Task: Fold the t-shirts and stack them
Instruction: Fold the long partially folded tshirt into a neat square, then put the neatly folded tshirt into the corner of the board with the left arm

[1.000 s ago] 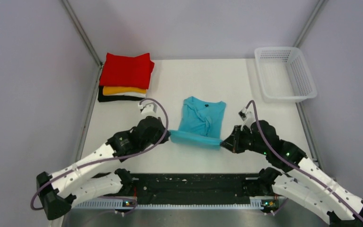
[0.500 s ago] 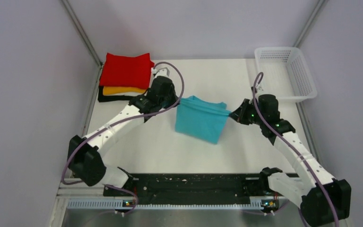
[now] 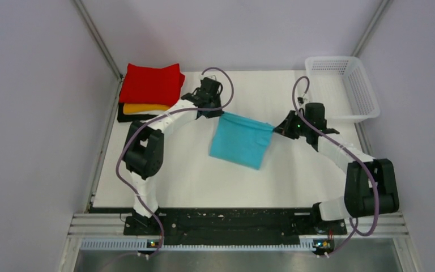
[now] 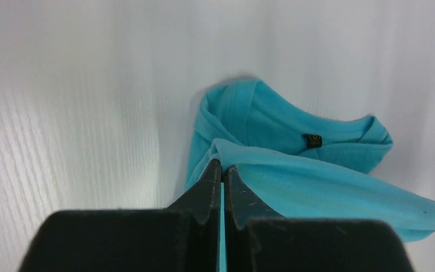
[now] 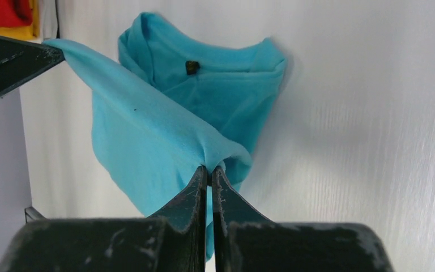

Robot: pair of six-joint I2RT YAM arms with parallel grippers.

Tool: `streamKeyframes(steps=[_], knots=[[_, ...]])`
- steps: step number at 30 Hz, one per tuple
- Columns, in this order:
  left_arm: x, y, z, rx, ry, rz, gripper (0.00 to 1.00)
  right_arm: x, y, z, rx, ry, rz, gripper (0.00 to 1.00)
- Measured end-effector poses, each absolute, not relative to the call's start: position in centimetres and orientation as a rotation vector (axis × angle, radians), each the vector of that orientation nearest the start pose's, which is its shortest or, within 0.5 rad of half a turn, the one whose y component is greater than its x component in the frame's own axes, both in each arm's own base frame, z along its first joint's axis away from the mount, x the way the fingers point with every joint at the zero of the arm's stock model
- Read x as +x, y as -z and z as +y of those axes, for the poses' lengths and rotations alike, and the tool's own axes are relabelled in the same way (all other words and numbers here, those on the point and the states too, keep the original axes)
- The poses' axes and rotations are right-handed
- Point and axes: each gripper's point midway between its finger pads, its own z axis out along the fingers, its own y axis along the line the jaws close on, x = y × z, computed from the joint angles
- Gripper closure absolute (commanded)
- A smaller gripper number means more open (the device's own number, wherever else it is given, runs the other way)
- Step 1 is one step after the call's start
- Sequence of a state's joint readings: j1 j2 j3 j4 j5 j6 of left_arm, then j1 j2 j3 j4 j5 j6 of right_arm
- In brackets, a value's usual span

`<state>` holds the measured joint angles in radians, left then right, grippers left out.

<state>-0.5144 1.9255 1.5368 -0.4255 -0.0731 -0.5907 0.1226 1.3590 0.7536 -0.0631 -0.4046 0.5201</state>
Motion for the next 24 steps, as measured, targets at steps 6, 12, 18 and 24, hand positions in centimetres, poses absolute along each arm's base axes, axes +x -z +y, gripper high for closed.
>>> streamKeyframes(steps=[6, 12, 18, 24], knots=[[46.3, -10.4, -25.8, -0.131, 0.414, 2.439, 0.38, 38.4, -9.2, 13.0, 0.213, -0.777, 2.306, 0.44], [47.7, -10.3, -25.0, -0.141, 0.444, 2.448, 0.01, 41.8, -10.0, 12.4, 0.196, -0.735, 2.265, 0.01], [45.2, -9.5, -25.4, -0.089, 0.55, 2.507, 0.01, 39.9, -12.2, 13.0, 0.166, -0.796, 2.19, 0.01], [40.5, -6.1, -25.6, -0.031, 0.623, 2.64, 0.08, 34.3, -11.8, 13.2, 0.171, -0.859, 2.19, 0.01]])
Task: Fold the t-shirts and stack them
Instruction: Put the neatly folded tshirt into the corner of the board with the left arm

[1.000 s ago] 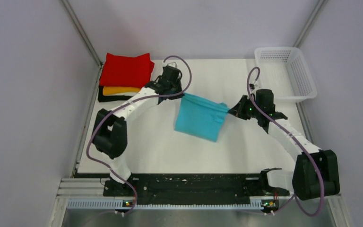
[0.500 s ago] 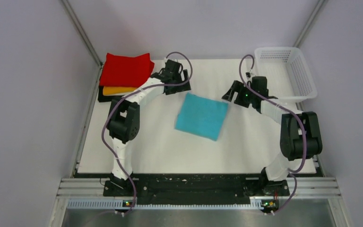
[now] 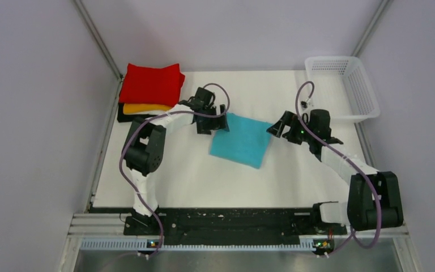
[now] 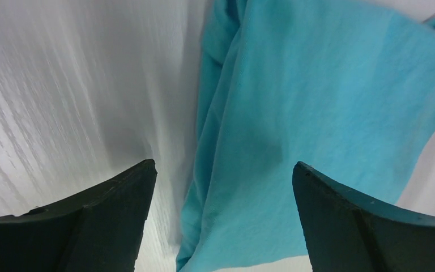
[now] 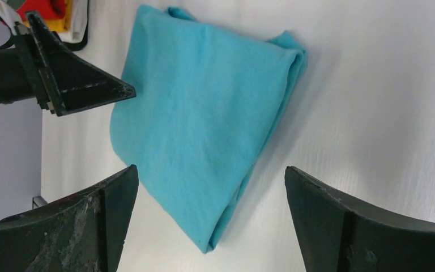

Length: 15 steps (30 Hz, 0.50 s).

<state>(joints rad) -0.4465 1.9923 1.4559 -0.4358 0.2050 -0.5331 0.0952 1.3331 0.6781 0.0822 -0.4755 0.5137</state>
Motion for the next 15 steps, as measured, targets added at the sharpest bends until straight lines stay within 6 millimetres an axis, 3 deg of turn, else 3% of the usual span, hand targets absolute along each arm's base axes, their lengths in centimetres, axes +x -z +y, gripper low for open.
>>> streamKeyframes(steps=[5, 11, 13, 15], knots=[[38.2, -4.3, -25.9, -0.002, 0.628, 2.707, 0.28, 31.3, -11.6, 12.9, 0.179, -0.865, 2.201, 0.01], [36.9, -3.4, -27.8, 0.038, 0.565, 2.721, 0.54, 29.9, -13.5, 12.6, 0.169, -0.849, 2.156, 0.01], [36.6, -3.1, -28.9, 0.06, 0.511, 2.722, 0.72, 29.6, -14.0, 12.5, 0.166, -0.843, 2.142, 0.01], [36.7, -2.7, -29.9, 0.068, 0.436, 2.715, 1.0, 29.4, -14.5, 12.4, 0.165, -0.837, 2.128, 0.01]])
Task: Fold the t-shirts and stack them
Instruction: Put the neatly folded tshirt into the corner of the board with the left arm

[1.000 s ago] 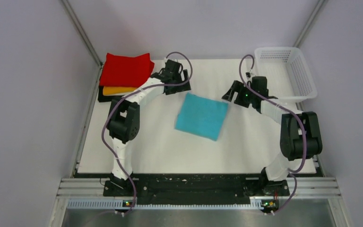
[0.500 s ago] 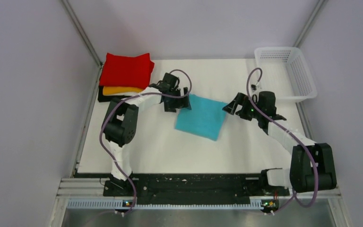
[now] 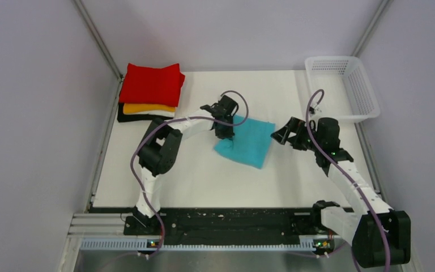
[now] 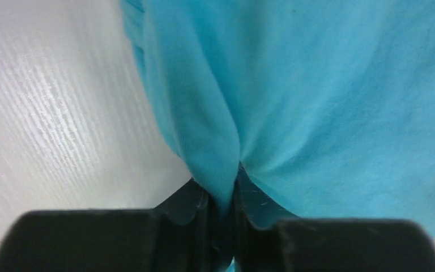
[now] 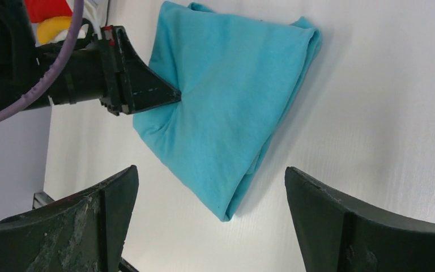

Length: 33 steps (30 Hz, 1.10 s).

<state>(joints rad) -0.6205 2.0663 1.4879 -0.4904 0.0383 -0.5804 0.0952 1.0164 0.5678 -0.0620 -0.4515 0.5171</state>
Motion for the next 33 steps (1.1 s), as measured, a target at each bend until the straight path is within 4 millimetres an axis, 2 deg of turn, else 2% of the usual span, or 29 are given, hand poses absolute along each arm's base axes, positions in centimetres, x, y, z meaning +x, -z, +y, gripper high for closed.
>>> streamKeyframes(steps=[3, 7, 10, 13, 16, 19, 22, 33], knots=[[37.4, -2.6, -30.6, 0.056, 0.302, 2.699, 1.0, 29.1, -14.9, 12.2, 0.166, -0.826, 2.12, 0.01], [38.8, -3.0, -30.0, 0.032, 0.054, 2.651, 1.0, 28.7, -14.8, 11.8, 0.168, -0.801, 2.124, 0.01], [40.4, -3.4, -27.8, 0.014, -0.146, 2.582, 1.0, 28.4, -14.8, 11.5, 0.171, -0.774, 2.125, 0.01], [42.0, -4.2, -24.4, 0.026, -0.311, 2.527, 1.0, 28.3, -14.7, 11.2, 0.175, -0.751, 2.124, 0.01], [44.6, -5.2, -21.0, 0.058, -0.435, 2.454, 1.0, 28.3, -14.8, 10.9, 0.168, -0.731, 2.119, 0.01], [47.4, -6.9, -18.0, 0.098, -0.548, 2.36, 1.0, 28.2, -14.9, 10.6, 0.17, -0.706, 2.115, 0.01], [49.4, -8.8, -15.6, 0.126, -0.634, 2.285, 1.0, 28.2, -14.9, 10.2, 0.175, -0.681, 2.106, 0.01], [55.0, -17.4, -11.0, 0.189, -0.745, 2.064, 1.0, 28.6, -14.7, 9.2, 0.196, -0.605, 2.1, 0.01]])
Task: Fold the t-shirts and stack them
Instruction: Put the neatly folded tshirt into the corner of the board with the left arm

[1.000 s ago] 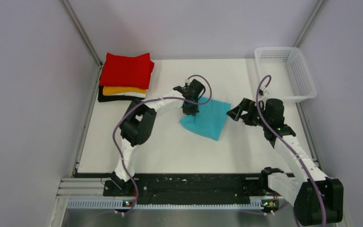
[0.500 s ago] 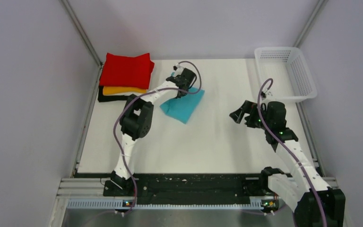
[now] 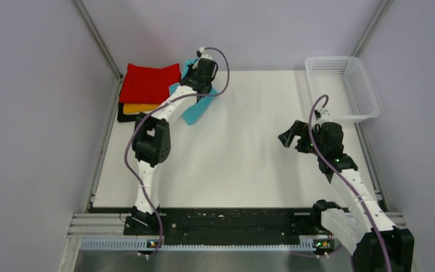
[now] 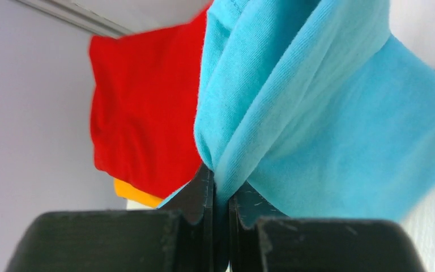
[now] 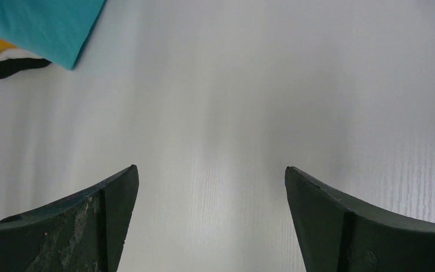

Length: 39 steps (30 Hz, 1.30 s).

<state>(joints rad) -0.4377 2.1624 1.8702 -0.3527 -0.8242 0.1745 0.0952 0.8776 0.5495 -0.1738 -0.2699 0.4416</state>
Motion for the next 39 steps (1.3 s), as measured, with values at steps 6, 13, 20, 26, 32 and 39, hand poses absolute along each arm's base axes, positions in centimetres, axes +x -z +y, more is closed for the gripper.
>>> streamKeyframes(steps=[6, 13, 20, 26, 32, 39], knots=[[57.3, -21.9, -8.9, 0.126, -0.708, 1.997, 1.0, 28.7, -14.6, 8.8, 0.203, -0.584, 2.099, 0.01], [57.9, -23.2, -7.6, 0.101, -0.625, 2.021, 1.0, 28.7, -14.3, 8.5, 0.211, -0.56, 2.106, 0.01], [57.8, -25.7, -8.4, 0.099, -0.516, 2.019, 1.0, 28.7, -14.2, 8.3, 0.213, -0.548, 2.111, 0.01], [56.8, -28.9, -8.8, 0.085, -0.447, 1.989, 1.0, 28.7, -14.2, 8.3, 0.215, -0.543, 2.111, 0.01], [56.4, -31.5, -8.7, 0.053, -0.412, 1.949, 1.0, 28.7, -14.1, 8.2, 0.218, -0.538, 2.113, 0.01], [56.5, -31.5, -7.2, 0.01, -0.406, 1.958, 1.0, 28.5, -13.8, 8.0, 0.229, -0.525, 2.128, 0.01]])
